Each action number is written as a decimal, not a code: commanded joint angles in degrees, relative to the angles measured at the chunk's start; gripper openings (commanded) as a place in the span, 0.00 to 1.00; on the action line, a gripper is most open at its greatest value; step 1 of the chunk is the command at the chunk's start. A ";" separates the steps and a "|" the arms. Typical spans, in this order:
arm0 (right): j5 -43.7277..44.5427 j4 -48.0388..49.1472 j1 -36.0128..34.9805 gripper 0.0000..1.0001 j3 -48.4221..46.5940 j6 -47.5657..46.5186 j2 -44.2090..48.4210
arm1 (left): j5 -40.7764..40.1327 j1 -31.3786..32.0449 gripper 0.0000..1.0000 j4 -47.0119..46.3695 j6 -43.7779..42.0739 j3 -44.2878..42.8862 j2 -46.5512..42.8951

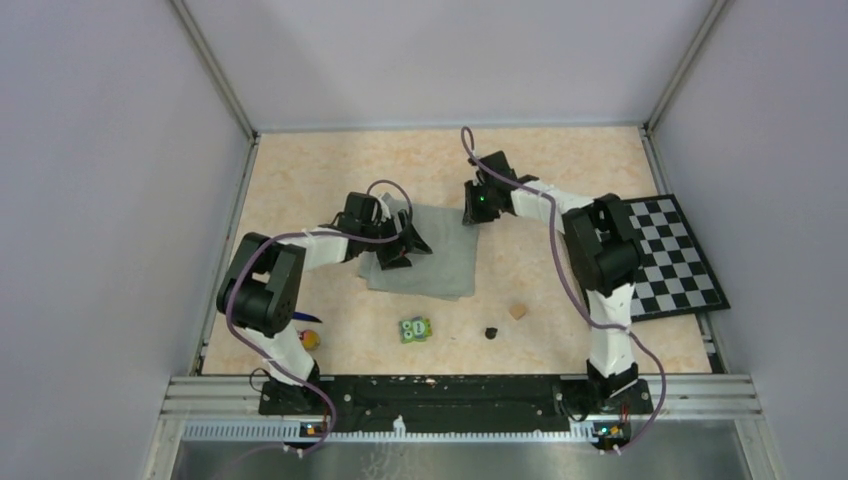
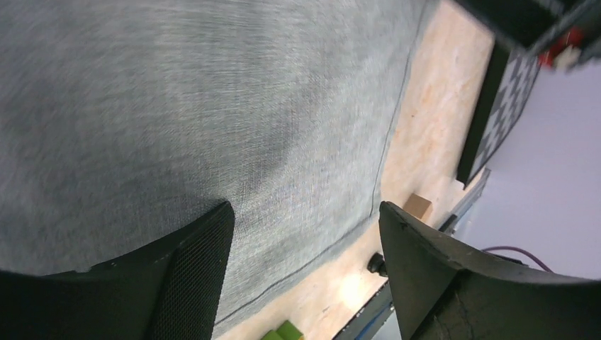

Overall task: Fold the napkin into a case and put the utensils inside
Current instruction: Rotate the square-folded napkin at the center of the board.

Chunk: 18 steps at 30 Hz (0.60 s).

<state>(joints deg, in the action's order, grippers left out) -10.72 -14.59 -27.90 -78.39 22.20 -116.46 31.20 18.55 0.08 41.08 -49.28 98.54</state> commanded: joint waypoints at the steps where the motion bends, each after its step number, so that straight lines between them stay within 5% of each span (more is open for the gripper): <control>1: 4.50 -10.03 0.58 0.21 -14.05 -11.86 -6.89 | 2.55 3.16 0.82 -0.55 2.81 -3.14 4.14; 5: 3.50 -14.36 0.43 0.33 -18.20 -11.03 -3.48 | 1.28 3.19 0.86 7.79 -3.41 -8.56 0.82; 10: 1.71 -8.92 0.31 0.51 0.96 -1.70 13.53 | -5.64 3.05 0.90 18.69 -11.89 -8.09 -11.98; 14: -10.48 0.85 0.34 0.56 18.22 12.04 23.00 | -13.64 1.87 0.85 26.43 -13.89 -2.16 -19.72; 18: -14.74 10.27 0.32 0.59 28.56 22.61 28.84 | -10.68 -3.24 0.66 25.56 -10.93 7.12 -26.16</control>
<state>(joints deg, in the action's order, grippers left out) -18.33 -14.72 -27.24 -56.14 31.79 -91.26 22.15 19.55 20.62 30.02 -50.28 75.79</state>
